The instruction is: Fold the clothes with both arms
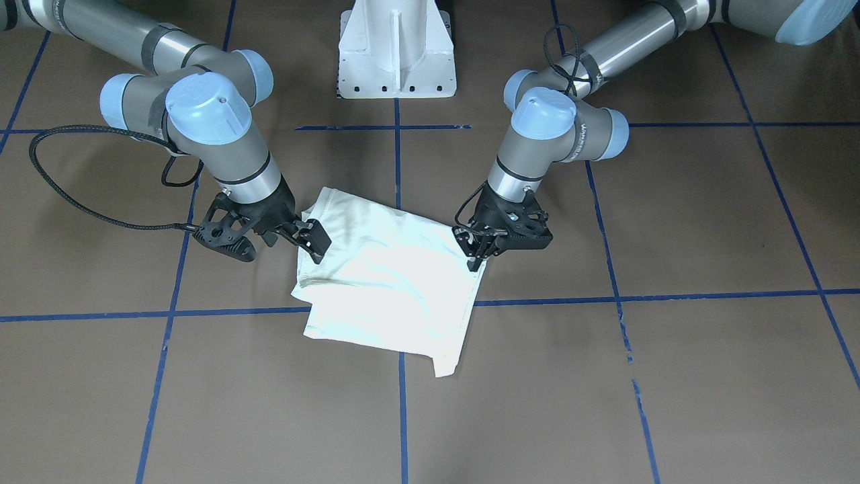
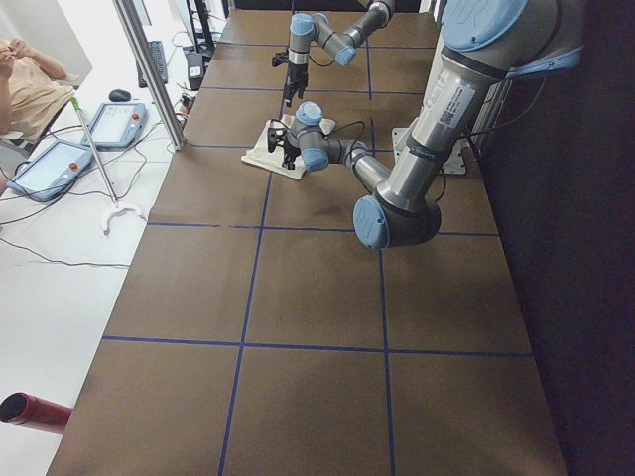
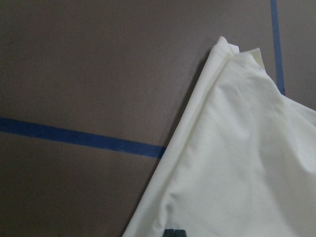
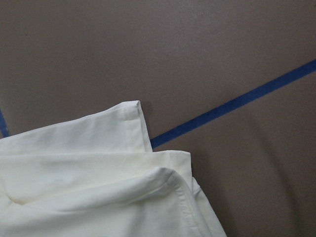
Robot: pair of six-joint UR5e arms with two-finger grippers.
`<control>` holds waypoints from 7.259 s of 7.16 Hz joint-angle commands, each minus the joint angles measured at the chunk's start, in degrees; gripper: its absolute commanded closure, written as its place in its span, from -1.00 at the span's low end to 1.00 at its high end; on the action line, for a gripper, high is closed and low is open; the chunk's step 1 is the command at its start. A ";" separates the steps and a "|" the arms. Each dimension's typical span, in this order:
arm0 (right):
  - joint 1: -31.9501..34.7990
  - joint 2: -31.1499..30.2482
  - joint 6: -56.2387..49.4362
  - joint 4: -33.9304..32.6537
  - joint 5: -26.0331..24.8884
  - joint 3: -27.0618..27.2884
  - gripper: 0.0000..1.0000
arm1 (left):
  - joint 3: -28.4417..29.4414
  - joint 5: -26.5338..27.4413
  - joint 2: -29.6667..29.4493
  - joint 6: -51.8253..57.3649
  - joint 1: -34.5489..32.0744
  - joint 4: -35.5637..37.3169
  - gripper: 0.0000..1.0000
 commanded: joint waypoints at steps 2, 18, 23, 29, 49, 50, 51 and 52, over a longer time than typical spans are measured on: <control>-2.45 3.49 4.46 0.00 -2.48 -1.72 -1.00 | -6.60 -1.56 6.50 0.86 -3.41 0.09 1.00; 5.88 20.74 -5.61 10.20 -3.74 -33.28 1.00 | -19.11 -6.93 12.41 2.79 -9.57 5.45 1.00; 21.05 -3.46 -26.91 9.58 14.08 -12.40 1.00 | -19.11 -18.03 17.92 19.67 -18.84 5.28 1.00; 44.98 -26.01 -75.09 2.69 20.27 -8.77 0.84 | -17.25 -33.99 26.30 71.54 -48.21 27.44 0.43; 46.33 -34.73 -81.13 -12.30 19.92 3.28 -1.00 | -19.46 -32.77 41.50 83.30 -55.29 34.72 -1.00; 46.32 -34.64 -81.13 -12.30 19.92 3.28 -1.00 | -19.11 -32.76 41.68 83.30 -54.84 34.90 -1.00; 46.24 -34.64 -81.13 -12.30 19.92 3.28 -1.00 | -18.94 -32.68 41.16 83.13 -54.84 38.81 -1.00; 46.24 -34.64 -81.05 -12.30 19.92 3.28 -1.00 | -19.46 -32.68 40.28 83.12 -54.84 43.12 -1.00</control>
